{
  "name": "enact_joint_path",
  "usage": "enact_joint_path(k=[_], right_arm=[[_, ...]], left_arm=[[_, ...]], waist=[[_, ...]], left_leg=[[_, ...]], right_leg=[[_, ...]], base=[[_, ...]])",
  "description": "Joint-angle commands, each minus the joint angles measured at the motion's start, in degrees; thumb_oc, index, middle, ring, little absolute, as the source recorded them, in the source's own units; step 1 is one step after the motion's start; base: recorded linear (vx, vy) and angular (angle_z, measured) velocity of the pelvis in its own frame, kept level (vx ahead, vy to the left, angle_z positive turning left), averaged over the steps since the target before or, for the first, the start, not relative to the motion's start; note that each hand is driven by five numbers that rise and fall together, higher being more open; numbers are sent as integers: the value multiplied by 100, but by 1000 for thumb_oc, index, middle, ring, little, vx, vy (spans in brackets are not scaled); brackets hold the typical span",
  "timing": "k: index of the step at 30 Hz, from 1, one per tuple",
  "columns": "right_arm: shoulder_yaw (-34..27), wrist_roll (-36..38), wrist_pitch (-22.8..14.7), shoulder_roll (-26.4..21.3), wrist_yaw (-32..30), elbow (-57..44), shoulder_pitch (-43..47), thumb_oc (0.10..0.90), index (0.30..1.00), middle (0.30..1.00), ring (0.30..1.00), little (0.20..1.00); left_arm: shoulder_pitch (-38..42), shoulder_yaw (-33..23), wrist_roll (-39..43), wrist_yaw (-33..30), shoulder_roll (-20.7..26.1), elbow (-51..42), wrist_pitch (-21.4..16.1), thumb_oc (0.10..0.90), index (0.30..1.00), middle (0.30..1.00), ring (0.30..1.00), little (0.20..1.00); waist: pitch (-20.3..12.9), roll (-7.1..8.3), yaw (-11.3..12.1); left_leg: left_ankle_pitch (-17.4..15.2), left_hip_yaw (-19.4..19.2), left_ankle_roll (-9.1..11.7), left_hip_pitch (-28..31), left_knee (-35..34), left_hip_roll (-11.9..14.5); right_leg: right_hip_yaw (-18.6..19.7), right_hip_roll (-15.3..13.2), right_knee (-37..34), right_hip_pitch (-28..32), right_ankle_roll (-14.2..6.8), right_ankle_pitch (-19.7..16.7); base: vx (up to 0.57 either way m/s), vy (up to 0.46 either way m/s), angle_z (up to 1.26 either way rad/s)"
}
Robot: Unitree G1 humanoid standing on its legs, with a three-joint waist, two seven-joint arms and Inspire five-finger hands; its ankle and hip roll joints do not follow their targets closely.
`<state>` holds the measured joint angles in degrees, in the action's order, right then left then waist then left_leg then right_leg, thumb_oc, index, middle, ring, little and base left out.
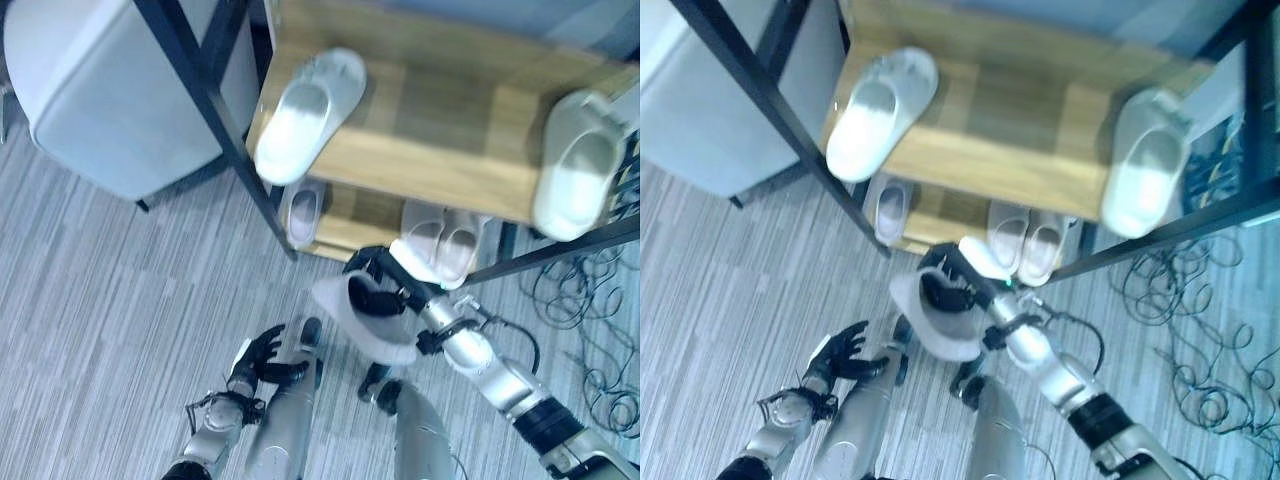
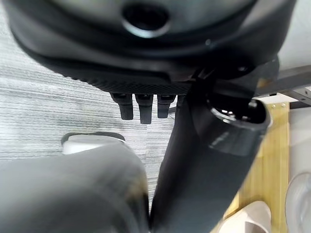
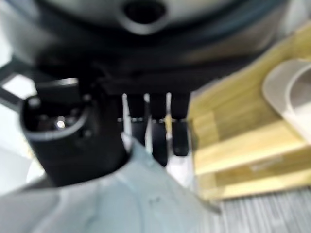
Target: Arrange the slippers neatly on the shoe rack.
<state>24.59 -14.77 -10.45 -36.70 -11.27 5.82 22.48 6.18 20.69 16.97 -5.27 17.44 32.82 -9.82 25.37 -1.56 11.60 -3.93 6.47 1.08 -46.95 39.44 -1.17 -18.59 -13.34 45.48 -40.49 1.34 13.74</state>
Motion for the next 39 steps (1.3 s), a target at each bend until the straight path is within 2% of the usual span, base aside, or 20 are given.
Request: enact_joint_path(k=[1,4,5,6,8,9,12,13,17,18,19,22,23,26,28,35,39], right_arm=[[-343,-227,-386,-267,-785,-922,470,400,300,300,300,300],[-539,-456,-344,-531,-1187,-959,976,400,300,300,300,300],[-538,-456,-344,-530,-1188,-958,976,400,300,300,300,300],[-643,-557,-312,-768,-1388,-968,1292,400,300,300,300,300],[-684,-656,-246,-1001,-1517,-932,1622,400,300,300,300,300],[-721,-759,-176,-1232,-1637,-894,1906,400,300,300,300,300],[-618,-807,-134,-1459,-1725,-821,2237,400,300,300,300,300],[-595,-828,-89,-1601,-1820,-743,2422,400,300,300,300,300],[-288,-959,111,-1904,-2095,-519,3228,400,300,300,300,300],[-268,-958,110,-1901,-2100,-508,3247,400,300,300,300,300],[-83,-1008,168,-1919,-2189,-449,3438,400,300,300,300,300],[360,-1024,236,-1974,-2259,-289,3763,400,300,300,300,300],[381,-1022,234,-1971,-2264,-278,3781,400,300,300,300,300],[741,-1061,320,-2001,-2366,-10,4046,400,300,300,300,300],[1018,-1102,420,-2082,-2555,358,4253,400,300,300,300,300],[1507,-967,626,-2074,-2697,1293,4784,400,300,300,300,300],[1764,-773,607,-1937,-2718,1848,5038,400,300,300,300,300]], left_arm=[[-263,318,142,-245,118,-432,-283,800,900,900,900,900],[-139,315,280,-379,234,-934,-382,800,900,900,900,900],[-140,315,280,-379,235,-934,-382,800,900,900,900,900],[-52,309,325,-450,336,-1198,-424,800,900,900,900,900],[-22,239,430,-534,408,-1413,-458,800,900,900,900,900],[-8,208,490,-609,509,-1634,-494,800,900,900,900,900],[8,168,550,-703,610,-1844,-524,800,900,900,900,900],[-5,169,574,-770,672,-1926,-557,800,900,900,900,900],[39,181,615,-1001,940,-2243,-614,800,900,900,900,900],[36,175,615,-1002,935,-2245,-612,800,900,900,900,900],[-122,241,651,-1094,1019,-2381,-654,800,900,900,900,900],[-342,399,749,-1208,1135,-2536,-744,800,900,900,900,900],[-348,394,748,-1208,1129,-2539,-744,800,900,900,900,900],[-527,566,768,-1304,1260,-2647,-803,800,900,900,900,900],[-677,691,792,-1343,1461,-2806,-872,800,900,900,900,900],[-839,872,855,-1303,1727,-2887,-876,800,900,900,900,900],[-798,974,877,-1244,1816,-2872,-868,800,900,900,900,900]], waist=[[-428,-100,-59],[-503,-122,-94],[-518,-114,-93],[-487,-151,-118],[-512,-165,-156],[-434,-192,-163],[-388,-188,-197],[-247,-179,-206],[436,-171,-211],[437,-164,-218],[443,-167,-173],[443,-171,-73],[443,-166,-76],[443,-195,20],[443,-249,165],[443,-362,421],[443,-447,531]], left_leg=[[-576,135,-29,-801,738,-14],[-930,23,-77,-2154,1887,-68],[-934,18,-78,-2176,1898,-69],[-1124,14,-120,-2681,2434,-115],[-1399,-38,-183,-3324,3126,-180],[-1628,-71,-232,-3725,3706,-228],[-1896,-111,-256,-4225,4379,-235],[-2053,-175,-263,-4298,4725,-259],[-2650,-352,-312,-4300,5781,-231],[-2658,-362,-314,-4300,5787,-228],[-2941,-413,-328,-4300,6179,-223],[-3353,-412,-325,-4300,6764,-180],[-3362,-420,-326,-4300,6772,-172],[-3705,-386,-303,-4300,7256,-133],[-3897,-303,-253,-4300,7548,-178],[-4148,-110,-164,-4300,7924,-248],[-4213,-21,-101,-4300,8046,-268]], right_leg=[[140,-119,683,-808,-104,705],[473,-340,1827,-2125,21,1031],[481,-343,1842,-2151,20,1037],[582,-403,2363,-2660,90,1215],[755,-493,3086,-3333,121,1423],[852,-552,3645,-3760,176,1591],[1039,-625,4297,-4299,202,1824],[1101,-686,4652,-4415,209,1911],[1483,-732,5738,-4563,206,2289],[1497,-731,5750,-4572,206,2296],[1672,-731,6168,-4637,201,2440],[1932,-717,6843,-4723,209,2649],[1942,-711,6852,-4731,210,2654],[2086,-726,7349,-4730,240,2812],[2106,-770,7670,-4640,278,2862],[1969,-820,8009,-4453,369,2949],[1884,-824,8094,-4386,364,2995]], base=[[-59,103,1],[-25,116,-18],[57,81,-12],[90,73,-2],[145,90,4],[167,67,3],[131,35,-4],[139,28,-6],[92,13,0],[105,0,0],[100,3,0],[100,8,-9],[54,10,-10],[59,-2,-7],[25,2,1],[3,0,-1],[5,-17,-2]])
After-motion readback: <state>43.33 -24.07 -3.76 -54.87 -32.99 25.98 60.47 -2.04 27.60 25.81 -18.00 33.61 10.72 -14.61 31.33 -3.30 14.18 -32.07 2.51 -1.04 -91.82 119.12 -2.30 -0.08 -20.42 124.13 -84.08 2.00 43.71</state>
